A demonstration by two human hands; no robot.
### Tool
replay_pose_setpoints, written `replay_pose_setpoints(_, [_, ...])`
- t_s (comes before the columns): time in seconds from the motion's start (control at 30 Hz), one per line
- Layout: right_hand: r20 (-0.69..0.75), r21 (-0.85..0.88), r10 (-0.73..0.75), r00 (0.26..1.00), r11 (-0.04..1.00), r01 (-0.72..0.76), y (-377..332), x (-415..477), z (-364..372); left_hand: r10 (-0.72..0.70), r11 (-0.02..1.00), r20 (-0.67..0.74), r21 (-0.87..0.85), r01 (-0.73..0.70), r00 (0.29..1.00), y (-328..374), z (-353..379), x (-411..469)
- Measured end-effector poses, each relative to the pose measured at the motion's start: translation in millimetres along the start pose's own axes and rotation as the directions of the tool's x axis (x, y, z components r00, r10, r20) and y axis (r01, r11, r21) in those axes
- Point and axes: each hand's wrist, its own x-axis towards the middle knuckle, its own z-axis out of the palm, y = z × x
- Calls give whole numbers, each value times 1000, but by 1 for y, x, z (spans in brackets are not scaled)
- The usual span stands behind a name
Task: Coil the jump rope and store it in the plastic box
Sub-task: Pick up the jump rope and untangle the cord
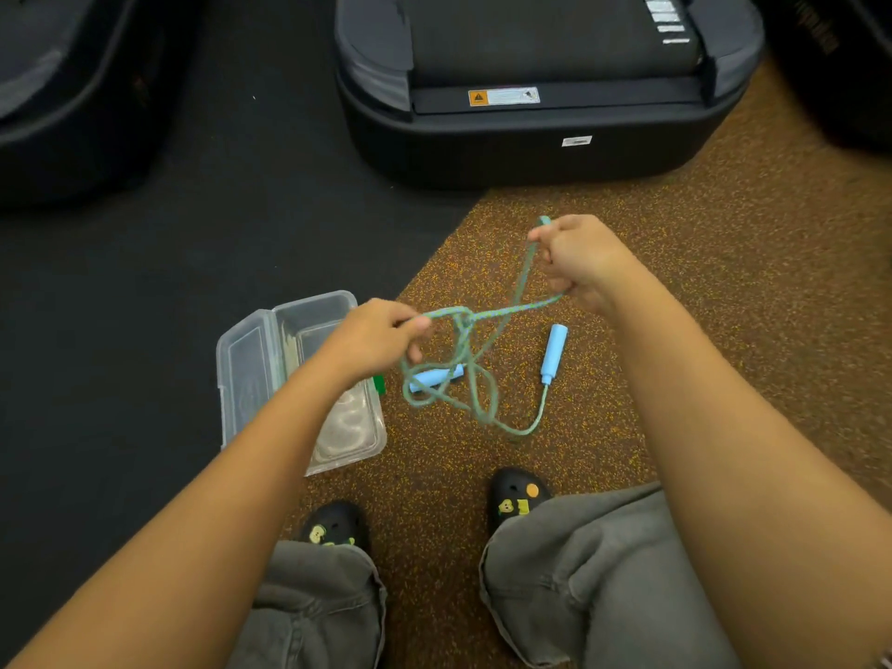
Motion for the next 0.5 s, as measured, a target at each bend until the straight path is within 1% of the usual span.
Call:
replay_pose_setpoints(0.07, [-108,-176,-4,994,984,-15,5,5,-4,-119,989,6,87,118,993,-9,-3,1])
replay_pose_setpoints(0.17, [-240,-347,-41,970,937,-46,10,11,-11,-259,934,-90,230,273,962,-21,-9,3])
replay_pose_setpoints(0.23, [-318,-429,-42,947,897,-105,13,11,-18,-316,898,-162,268,350,935,-28,-17,5])
replay_pose_setpoints(0.3, [-362,-499,-24,932,849,-172,16,11,-24,-331,883,-227,267,386,916,-33,-25,6])
replay_pose_setpoints(0.33, [-375,-525,-10,927,826,-204,18,11,-24,-323,895,-254,232,382,912,-33,-29,6])
replay_pose_setpoints(0.37, [-378,-551,12,926,801,-235,18,12,-24,-314,919,-260,157,361,913,-32,-33,6])
replay_pose_setpoints(0.4, [-366,-583,36,930,770,-259,19,11,-22,-300,947,-236,45,318,925,-29,-36,5])
replay_pose_setpoints(0.47, [-285,-700,78,955,663,-264,20,8,-16,-260,951,-128,-204,231,957,-13,-38,0])
replay_pose_setpoints(0.5, [-225,-775,78,971,590,-227,20,6,-12,-227,932,-73,-305,195,971,-5,-38,-3])
